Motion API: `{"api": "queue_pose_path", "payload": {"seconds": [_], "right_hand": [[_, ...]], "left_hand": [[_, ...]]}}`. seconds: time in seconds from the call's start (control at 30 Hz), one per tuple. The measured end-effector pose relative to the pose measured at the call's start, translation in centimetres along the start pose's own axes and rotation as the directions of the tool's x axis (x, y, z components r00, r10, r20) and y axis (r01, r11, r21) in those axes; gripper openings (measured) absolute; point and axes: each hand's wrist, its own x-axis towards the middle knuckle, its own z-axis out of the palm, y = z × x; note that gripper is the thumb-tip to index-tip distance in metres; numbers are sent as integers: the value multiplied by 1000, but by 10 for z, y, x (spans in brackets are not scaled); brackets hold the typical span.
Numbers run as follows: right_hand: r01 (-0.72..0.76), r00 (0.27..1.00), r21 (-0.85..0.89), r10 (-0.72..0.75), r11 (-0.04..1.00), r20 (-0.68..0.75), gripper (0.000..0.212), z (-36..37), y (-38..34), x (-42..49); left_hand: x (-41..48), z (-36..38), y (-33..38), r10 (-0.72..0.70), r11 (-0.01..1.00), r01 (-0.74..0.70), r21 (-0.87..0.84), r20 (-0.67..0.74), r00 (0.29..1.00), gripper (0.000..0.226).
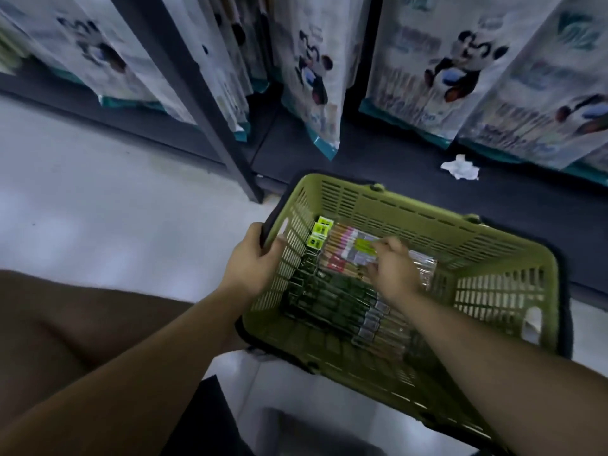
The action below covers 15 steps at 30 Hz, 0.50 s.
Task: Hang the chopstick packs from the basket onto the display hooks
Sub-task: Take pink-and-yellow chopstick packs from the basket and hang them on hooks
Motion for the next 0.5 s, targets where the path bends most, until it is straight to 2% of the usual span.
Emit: {"api": "queue_pose_path", "payload": {"seconds": [0.1,0.23,0.33,0.5], "right_hand": [[17,999,-120,-12,993,41,55,4,3,16],[14,997,-285,7,959,73,48,6,6,27],[29,998,-353,-5,935,69,38,6,5,29],[64,993,-387,-19,920,119,46,8,10,27]], "left_hand": [[1,2,1,-8,1000,8,-3,-6,1000,24],[3,3,2,-4,1000,5,6,-14,1000,26],[3,2,2,-3,1000,3,2,-4,1000,26],[3,1,2,-4,1000,4,-11,6,1000,23]]}}
